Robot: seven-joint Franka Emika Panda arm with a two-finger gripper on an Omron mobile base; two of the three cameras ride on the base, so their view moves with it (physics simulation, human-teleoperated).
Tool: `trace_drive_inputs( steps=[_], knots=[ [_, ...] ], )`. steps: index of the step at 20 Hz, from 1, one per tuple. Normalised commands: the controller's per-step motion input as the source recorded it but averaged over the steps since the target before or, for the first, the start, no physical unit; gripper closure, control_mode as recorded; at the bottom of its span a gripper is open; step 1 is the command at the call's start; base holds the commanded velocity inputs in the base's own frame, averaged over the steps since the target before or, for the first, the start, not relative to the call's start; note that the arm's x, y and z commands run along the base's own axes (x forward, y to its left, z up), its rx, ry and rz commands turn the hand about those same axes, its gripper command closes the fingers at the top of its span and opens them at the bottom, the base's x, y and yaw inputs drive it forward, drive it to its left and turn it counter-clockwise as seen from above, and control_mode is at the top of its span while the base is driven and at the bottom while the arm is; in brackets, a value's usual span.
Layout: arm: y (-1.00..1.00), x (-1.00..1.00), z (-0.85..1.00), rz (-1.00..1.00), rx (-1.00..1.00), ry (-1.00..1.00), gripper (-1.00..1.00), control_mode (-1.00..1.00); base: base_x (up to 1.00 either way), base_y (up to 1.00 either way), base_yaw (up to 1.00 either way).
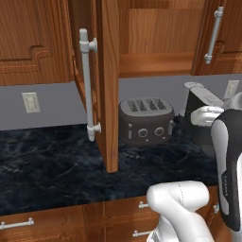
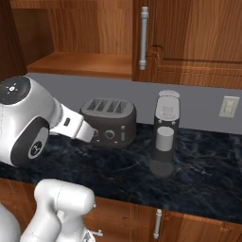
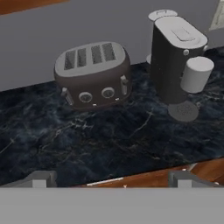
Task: Open the cabinet. Pick the spray and place it next to the sink. Then close the cabinet.
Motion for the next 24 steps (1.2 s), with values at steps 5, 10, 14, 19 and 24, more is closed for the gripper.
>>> trace_drive_inputs(
  steps=[5,10,14,19,24],
  knots=[
    [0.00,0.00,0.38,0.11,0.03,0.00,-1.00,-1.00,0.00,0.00,0.00],
    [0.01,-0.03,0.26,0.02,0.01,0.00,-1.00,-1.00,0.00,0.00,0.00],
    [0.00,-0.08,0.03,0.00,0.00,0.00,-1.00,-1.00,0.00,0.00,0.00],
    [0.07,-0.40,0.00,0.00,0.00,-0.09,-1.00,-1.00,0.00,0.00,0.00],
    [0.18,-0.41,0.02,0.00,0.00,-0.17,-1.00,-1.00,0.00,0.00,0.00]
  ],
)
